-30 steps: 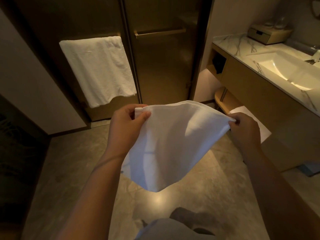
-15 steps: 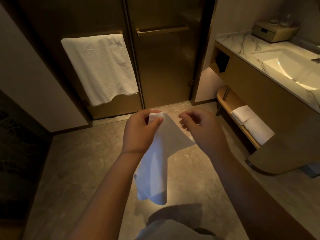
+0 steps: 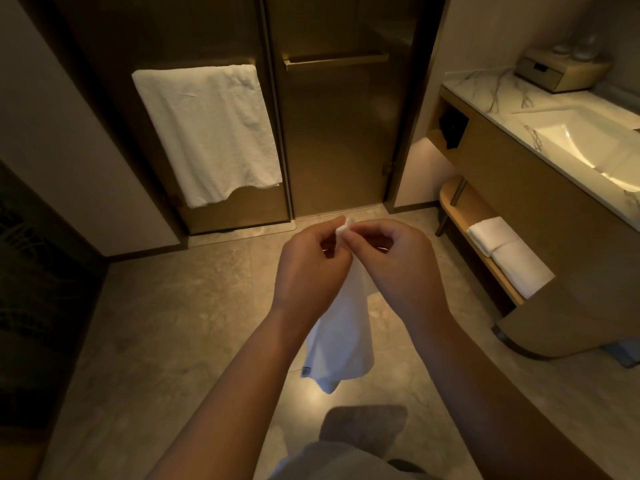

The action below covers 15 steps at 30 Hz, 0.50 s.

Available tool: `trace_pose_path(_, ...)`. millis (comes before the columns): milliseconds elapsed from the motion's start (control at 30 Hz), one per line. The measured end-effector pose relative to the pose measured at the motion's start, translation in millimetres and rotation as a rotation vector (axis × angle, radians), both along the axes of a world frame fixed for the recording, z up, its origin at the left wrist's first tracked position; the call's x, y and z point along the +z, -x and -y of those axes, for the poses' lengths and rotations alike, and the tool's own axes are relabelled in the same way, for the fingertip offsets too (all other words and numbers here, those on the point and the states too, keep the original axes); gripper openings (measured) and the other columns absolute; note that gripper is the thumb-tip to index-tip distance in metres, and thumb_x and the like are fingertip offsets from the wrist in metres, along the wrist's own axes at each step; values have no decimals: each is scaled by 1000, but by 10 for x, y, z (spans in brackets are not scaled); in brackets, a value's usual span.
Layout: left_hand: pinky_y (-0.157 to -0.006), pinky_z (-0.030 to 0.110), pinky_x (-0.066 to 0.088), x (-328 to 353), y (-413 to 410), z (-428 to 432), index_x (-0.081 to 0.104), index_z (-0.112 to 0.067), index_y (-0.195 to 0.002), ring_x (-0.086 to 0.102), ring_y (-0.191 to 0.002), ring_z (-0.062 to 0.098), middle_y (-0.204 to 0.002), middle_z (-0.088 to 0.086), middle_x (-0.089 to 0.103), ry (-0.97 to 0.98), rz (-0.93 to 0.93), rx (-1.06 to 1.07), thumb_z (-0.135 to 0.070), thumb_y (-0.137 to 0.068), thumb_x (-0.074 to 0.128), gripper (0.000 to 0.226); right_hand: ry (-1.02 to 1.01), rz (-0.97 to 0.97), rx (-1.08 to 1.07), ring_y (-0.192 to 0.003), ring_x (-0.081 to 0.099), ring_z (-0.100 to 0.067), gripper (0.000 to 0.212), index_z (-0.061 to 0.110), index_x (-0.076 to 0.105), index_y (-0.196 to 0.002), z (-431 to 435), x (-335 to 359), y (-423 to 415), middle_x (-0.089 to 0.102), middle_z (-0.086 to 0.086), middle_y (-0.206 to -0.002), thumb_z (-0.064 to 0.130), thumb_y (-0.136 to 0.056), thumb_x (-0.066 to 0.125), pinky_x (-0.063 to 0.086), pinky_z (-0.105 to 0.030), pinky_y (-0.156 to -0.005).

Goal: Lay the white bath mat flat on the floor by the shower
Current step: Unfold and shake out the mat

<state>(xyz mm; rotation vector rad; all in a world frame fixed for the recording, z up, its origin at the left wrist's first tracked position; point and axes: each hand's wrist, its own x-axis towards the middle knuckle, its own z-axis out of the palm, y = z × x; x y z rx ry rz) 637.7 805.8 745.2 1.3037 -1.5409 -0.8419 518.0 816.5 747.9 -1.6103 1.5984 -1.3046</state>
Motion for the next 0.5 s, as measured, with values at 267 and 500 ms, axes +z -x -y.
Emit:
trace_pose_path(267,-87,13,47,59,1,7,64,-28,-120,58,-107,0,-115,-8,66,-72,-71,-199,-12,-96,50,32,19,-31,-73,-87,63,2,31,26,70,-106,-18,-6,87,68,15,-97,41,-79,71,50,-12,-76)
trace_pose_path(500,-89,25,53,46,36,-11,66,-23,-118,64,-100,1,-106,-10,71,-63,-131,-132,-16,-90,63,29,69,-62,-120,-85,58,10,27,24,68,-112,-84,-31,100,64,19,-98,34,-88,62,44,-1,-72)
